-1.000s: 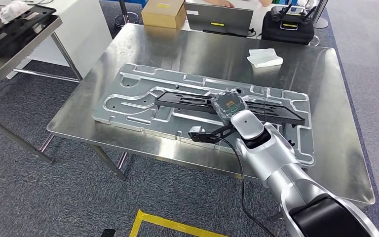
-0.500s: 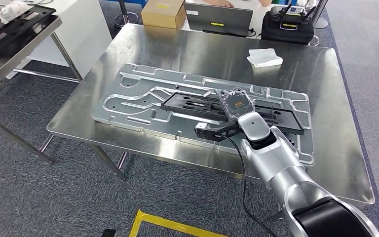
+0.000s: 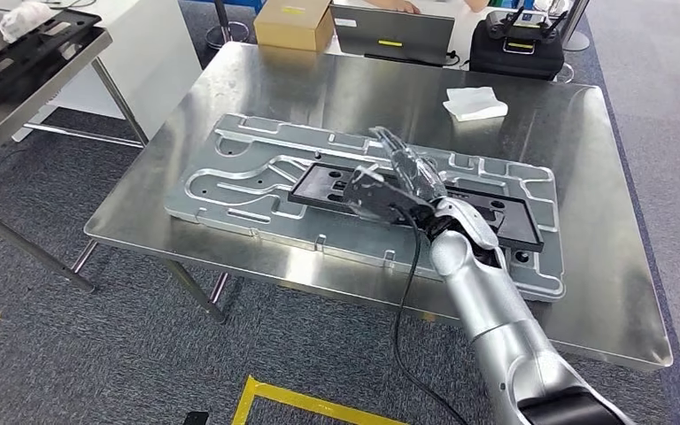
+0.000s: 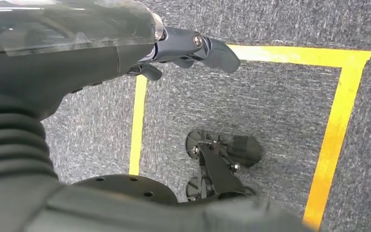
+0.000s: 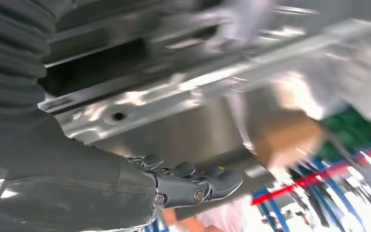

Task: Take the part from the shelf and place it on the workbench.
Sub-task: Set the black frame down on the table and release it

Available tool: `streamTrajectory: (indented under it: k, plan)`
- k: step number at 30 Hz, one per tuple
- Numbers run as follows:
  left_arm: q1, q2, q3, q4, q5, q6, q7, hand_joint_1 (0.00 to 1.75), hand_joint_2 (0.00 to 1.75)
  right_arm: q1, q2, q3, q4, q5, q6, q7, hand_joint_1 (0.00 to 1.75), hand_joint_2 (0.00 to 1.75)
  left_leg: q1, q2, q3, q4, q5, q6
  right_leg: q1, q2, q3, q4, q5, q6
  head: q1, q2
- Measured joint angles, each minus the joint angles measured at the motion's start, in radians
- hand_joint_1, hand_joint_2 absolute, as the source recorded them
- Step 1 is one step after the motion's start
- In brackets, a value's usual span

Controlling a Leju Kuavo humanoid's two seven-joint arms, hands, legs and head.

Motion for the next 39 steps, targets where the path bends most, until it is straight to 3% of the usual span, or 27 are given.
streamTrajectory:
  k: [3, 6, 9, 11, 15, 21, 25, 27, 28, 31, 32, 33, 34, 36, 37, 39]
  plan:
    - [0.001, 0.0, 0.001, 0.0, -0.004, -0.001, -0.001, 0.0, 0.0, 0.031, 0.008, -0.026, -0.122, -0.134, 0.046, -0.034, 0.0, 1.75, 0.0, 0.0, 0.0, 0.0, 0.0, 0.0, 0.0, 0.0, 0.0, 0.0, 0.0, 0.0, 0.0, 0.0]
    - [0.002, 0.0, 0.005, 0.0, -0.014, -0.004, -0.013, 0.0, 0.0, 0.073, 0.009, -0.044, -0.292, -0.447, 0.118, -0.121, 0.0, 1.75, -0.001, 0.0, 0.0, 0.0, 0.0, 0.0, -0.001, 0.0, 0.0, 0.0, 0.0, 0.0, 0.0, 0.0]
    - [0.007, 0.0, 0.012, 0.0, -0.015, -0.007, -0.027, 0.0, 0.0, 0.098, -0.008, -0.048, -0.519, -0.699, 0.17, -0.121, 0.0, 1.75, -0.001, 0.0, -0.001, 0.0, -0.001, 0.001, -0.001, 0.0, 0.0, 0.0, 0.0, 0.001, 0.0, 0.0]
    - [0.009, 0.0, 0.017, 0.0, -0.013, -0.01, -0.036, 0.0, 0.0, 0.112, -0.024, -0.05, -0.638, -0.761, 0.183, -0.121, 0.0, 1.75, -0.001, 0.0, 0.0, 0.001, -0.002, 0.002, -0.001, 0.0, 0.0, -0.001, 0.0, 0.001, 0.0, 0.0]
    - [0.011, 0.0, 0.032, 0.0, 0.0, -0.018, -0.063, 0.0, 0.0, 0.182, -0.069, -0.057, -0.862, -0.832, 0.193, -0.226, 0.0, 1.75, -0.003, 0.0, 0.0, 0.004, -0.004, 0.006, -0.003, -0.001, 0.001, -0.002, -0.002, 0.005, 0.0, 0.0]
    - [0.015, -0.001, 0.058, 0.0, 0.017, -0.004, -0.074, 0.0, 0.0, 0.414, -0.138, -0.108, -1.193, -0.852, 0.187, -0.27, 0.0, 1.75, -0.004, 0.0, 0.002, 0.01, -0.013, 0.018, -0.004, -0.001, 0.008, -0.002, -0.007, 0.013, 0.0, 0.0]
    - [0.018, -0.008, 0.087, 0.0, 0.043, -0.004, -0.101, 0.0, 0.0, 0.709, -0.178, -0.148, -1.262, -0.652, 0.1, -0.278, 0.0, 0.0, -0.006, -0.004, 0.007, 0.013, -0.016, 0.03, -0.006, -0.006, 0.019, -0.005, -0.009, 0.025, 0.0, 0.0]
    - [0.017, -0.012, 0.101, 0.0, 0.047, -0.01, -0.106, 0.0, 0.0, 0.858, -0.185, -0.179, -1.262, -0.619, 0.064, -0.298, 0.0, 0.0, 0.0, -0.006, 0.013, 0.0, -0.004, 0.037, -0.006, -0.007, 0.019, 0.005, -0.023, 0.031, 0.0, 0.0]
    - [0.017, -0.014, 0.108, 0.0, 0.047, -0.012, -0.104, 0.0, 0.0, 0.923, -0.186, -0.202, -1.261, -0.629, 0.055, -0.31, 0.0, 0.0, 0.003, -0.005, 0.014, -0.009, 0.003, 0.041, -0.006, -0.007, 0.011, 0.03, -0.049, 0.035, 0.0, 0.0]
    - [0.016, -0.015, 0.121, 0.0, 0.044, -0.022, -0.093, 0.0, 0.0, 1.073, -0.177, -0.289, -1.261, -0.686, 0.066, -0.33, 0.0, 0.0, 0.005, -0.001, 0.007, -0.015, 0.012, 0.046, -0.012, -0.005, -0.051, 0.201, -0.165, 0.044, 0.0, 0.0]
    - [0.016, -0.015, 0.123, 0.0, 0.043, -0.025, -0.091, 0.0, 0.0, 1.109, -0.171, -0.316, -1.261, -0.7, 0.075, -0.332, 0.0, 0.0, 0.005, 0.0, 0.002, -0.013, 0.014, 0.045, -0.015, -0.006, -0.063, 0.246, -0.186, 0.047, 0.0, 0.0]
    - [0.016, -0.015, 0.124, 0.0, 0.042, -0.029, -0.088, 0.0, 0.0, 1.138, -0.165, -0.34, -1.261, -0.708, 0.084, -0.332, 0.0, 0.0, 0.005, 0.001, -0.003, -0.011, 0.017, 0.042, -0.018, -0.006, -0.057, 0.255, -0.188, 0.05, 0.0, 0.0]
    - [0.016, -0.015, 0.125, 0.0, 0.042, -0.031, -0.087, 0.0, 0.0, 1.162, -0.159, -0.361, -1.262, -0.712, 0.09, -0.331, 0.0, 0.0, 0.006, 0.002, -0.009, -0.009, 0.02, 0.038, -0.022, -0.007, -0.03, 0.225, -0.174, 0.053, 0.0, 0.0]
    - [0.013, -0.015, 0.128, -0.001, 0.042, -0.033, -0.086, 0.0, 0.0, 1.193, -0.145, -0.396, -1.268, -0.713, 0.103, -0.325, 0.0, 0.0, 0.008, 0.003, -0.022, 0.002, 0.025, 0.029, -0.029, -0.008, 0.062, 0.089, -0.13, 0.057, 0.0, 0.0]
    - [0.012, -0.015, 0.13, -0.002, 0.042, -0.034, -0.087, 0.0, 0.0, 1.204, -0.136, -0.41, -1.271, -0.712, 0.112, -0.321, 0.0, 0.0, 0.007, 0.002, -0.026, 0.008, 0.027, 0.023, -0.029, -0.006, 0.096, 0.033, -0.115, 0.053, 0.0, 0.0]
    - [0.01, -0.015, 0.137, -0.003, 0.043, -0.036, -0.088, 0.0, 0.0, 1.224, -0.117, -0.437, -1.274, -0.713, 0.131, -0.318, 0.0, 0.0, 0.005, 0.002, -0.029, 0.013, 0.034, 0.008, -0.024, -0.003, 0.117, -0.006, -0.104, 0.039, 0.0, 0.0]
